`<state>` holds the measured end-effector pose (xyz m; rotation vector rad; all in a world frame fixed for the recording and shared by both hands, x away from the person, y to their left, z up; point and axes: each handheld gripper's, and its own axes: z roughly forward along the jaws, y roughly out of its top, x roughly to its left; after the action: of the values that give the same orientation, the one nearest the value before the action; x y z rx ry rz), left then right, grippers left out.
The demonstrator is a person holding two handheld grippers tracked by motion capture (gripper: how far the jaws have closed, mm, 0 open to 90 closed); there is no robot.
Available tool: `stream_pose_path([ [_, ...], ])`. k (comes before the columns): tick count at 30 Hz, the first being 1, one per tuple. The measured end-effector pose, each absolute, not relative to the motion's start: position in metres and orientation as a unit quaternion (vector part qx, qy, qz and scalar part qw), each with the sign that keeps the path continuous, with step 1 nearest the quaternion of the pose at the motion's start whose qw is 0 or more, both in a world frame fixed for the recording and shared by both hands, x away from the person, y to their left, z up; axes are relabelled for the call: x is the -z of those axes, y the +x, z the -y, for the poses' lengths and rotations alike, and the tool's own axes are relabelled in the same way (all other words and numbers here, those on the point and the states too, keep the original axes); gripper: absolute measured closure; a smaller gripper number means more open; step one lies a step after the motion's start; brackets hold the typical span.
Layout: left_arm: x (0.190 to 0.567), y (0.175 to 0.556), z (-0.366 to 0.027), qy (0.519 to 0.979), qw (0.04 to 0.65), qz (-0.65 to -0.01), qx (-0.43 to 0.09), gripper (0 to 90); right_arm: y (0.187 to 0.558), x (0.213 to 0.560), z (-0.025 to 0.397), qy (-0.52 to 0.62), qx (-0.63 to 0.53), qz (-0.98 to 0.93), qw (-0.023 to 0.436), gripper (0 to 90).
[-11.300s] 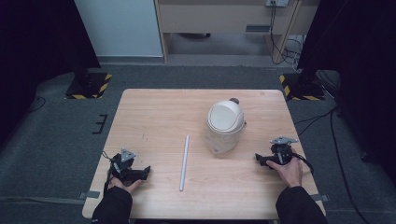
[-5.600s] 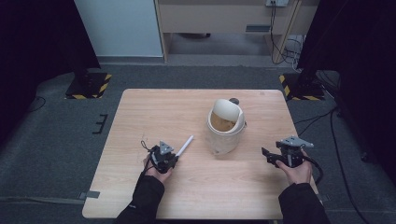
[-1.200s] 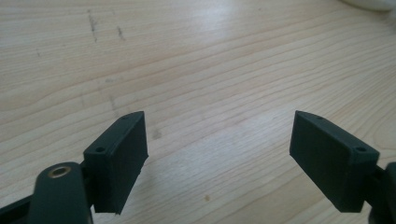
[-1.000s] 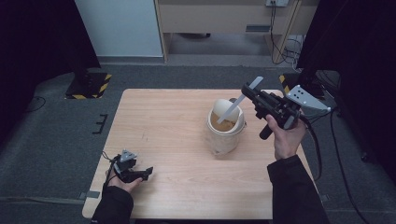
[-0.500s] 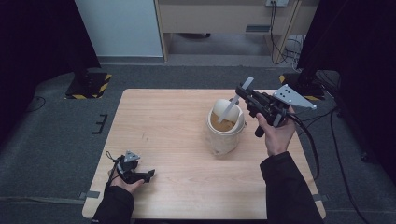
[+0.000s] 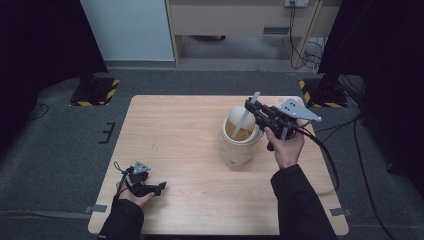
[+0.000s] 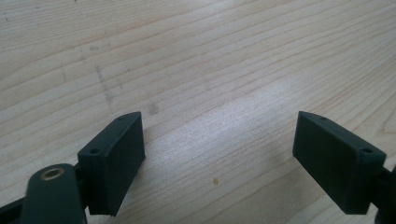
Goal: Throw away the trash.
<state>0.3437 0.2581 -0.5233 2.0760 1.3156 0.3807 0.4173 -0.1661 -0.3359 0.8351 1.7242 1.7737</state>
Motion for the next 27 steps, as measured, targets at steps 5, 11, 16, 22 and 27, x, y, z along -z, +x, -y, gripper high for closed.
stream_pose_path([
  [5,0.523,0.344,-0.258,0.791,0.321,-0.500,-0.146,16.0,0.420,0.349,0.160,0.309,-0.636,-0.655,0.267,80.1],
  [11,0.523,0.344,-0.258,0.791,0.322,-0.500,-0.144,16.0,0.423,0.363,0.156,0.314,-0.627,-0.663,0.261,79.5],
  [16,0.523,0.344,-0.258,0.791,0.322,-0.499,-0.144,16.0,0.424,0.369,0.152,0.315,-0.616,-0.674,0.258,74.8],
  [22,0.523,0.344,-0.258,0.791,0.322,-0.500,-0.144,16.0,0.424,0.367,0.154,0.317,-0.618,-0.672,0.256,65.3],
  [27,0.523,0.344,-0.258,0.789,0.323,-0.502,-0.143,16.0,0.420,0.355,0.170,0.325,-0.624,-0.659,0.264,56.8],
])
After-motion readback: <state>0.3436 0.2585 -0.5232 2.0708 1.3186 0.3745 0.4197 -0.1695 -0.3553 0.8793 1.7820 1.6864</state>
